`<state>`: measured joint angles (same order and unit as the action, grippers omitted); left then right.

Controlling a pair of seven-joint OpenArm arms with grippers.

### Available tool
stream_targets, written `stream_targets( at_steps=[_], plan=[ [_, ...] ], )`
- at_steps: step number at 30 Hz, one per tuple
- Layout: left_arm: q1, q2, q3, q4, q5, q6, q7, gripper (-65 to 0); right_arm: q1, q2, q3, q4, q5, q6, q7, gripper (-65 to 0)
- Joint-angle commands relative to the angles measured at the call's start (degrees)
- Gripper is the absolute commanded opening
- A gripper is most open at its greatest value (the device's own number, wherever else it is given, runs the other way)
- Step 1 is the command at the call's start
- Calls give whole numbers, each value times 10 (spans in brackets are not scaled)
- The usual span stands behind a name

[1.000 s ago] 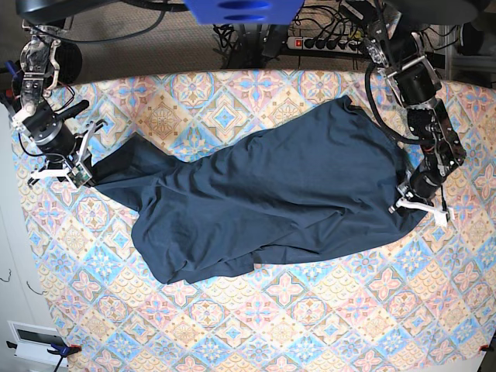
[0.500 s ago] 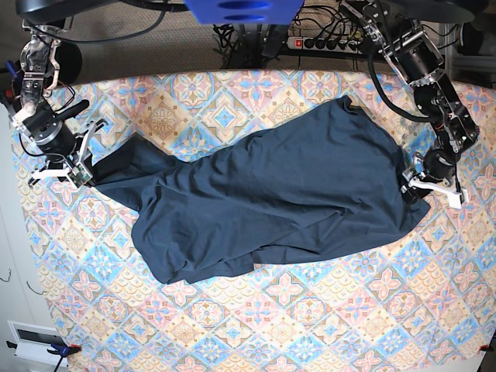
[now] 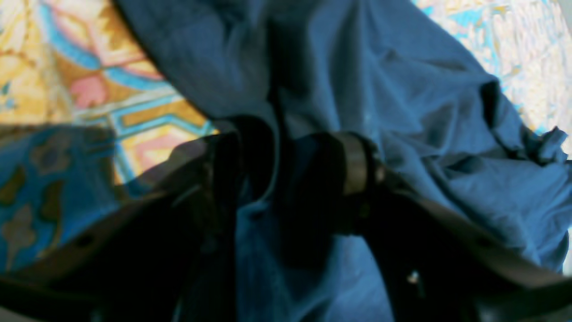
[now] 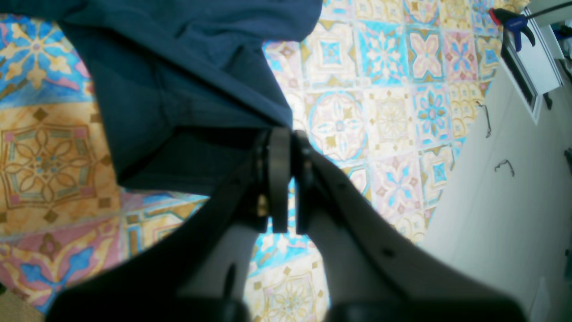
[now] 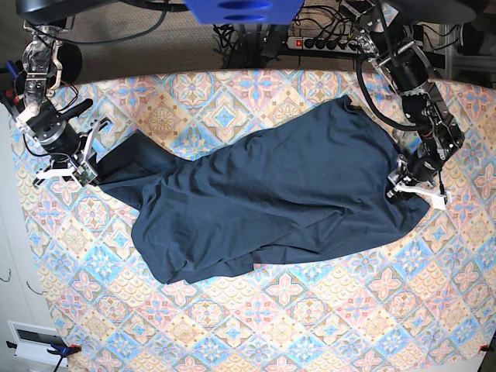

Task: Layout the t-shirt on the table in an organized manner, then fold the t-shirt properly
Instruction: 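Release the left gripper and regrasp the shirt hem lower down, then pull the shirt taut between both grippers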

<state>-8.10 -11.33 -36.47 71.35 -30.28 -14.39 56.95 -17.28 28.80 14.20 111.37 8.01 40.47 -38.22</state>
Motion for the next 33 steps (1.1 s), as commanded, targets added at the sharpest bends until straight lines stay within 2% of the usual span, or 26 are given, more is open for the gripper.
stream_targets(
  at_steps=[1,10,13,18,23,29,33],
  plan=[
    [-11,-4,-1,9,-8,-3,-8,-384,6,11,5,8,6,-5,12,-647],
    [-23,-3,-1,9,-8,-4,-9,-411,6,11,5,8,6,-5,12,-647],
    [-28,-3,21,9,-6,-4,-10,-482,6,11,5,8,6,-5,12,-647],
    [-41,-2,28,8,-4,-3,-12,-650,6,11,5,8,6,-5,12,-647],
    [-66,-8,26,8,-4,-3,-42,-650,7,11,8,8,6,-5,12,-647],
    [-111,-45,-40,9,-8,-3,-41,-650,8,12,14,8,6,-5,12,-647],
    [-127,-66,-40,9,-8,-3,-46,-650,6,12,32,8,6,-5,12,-647]
  ],
)
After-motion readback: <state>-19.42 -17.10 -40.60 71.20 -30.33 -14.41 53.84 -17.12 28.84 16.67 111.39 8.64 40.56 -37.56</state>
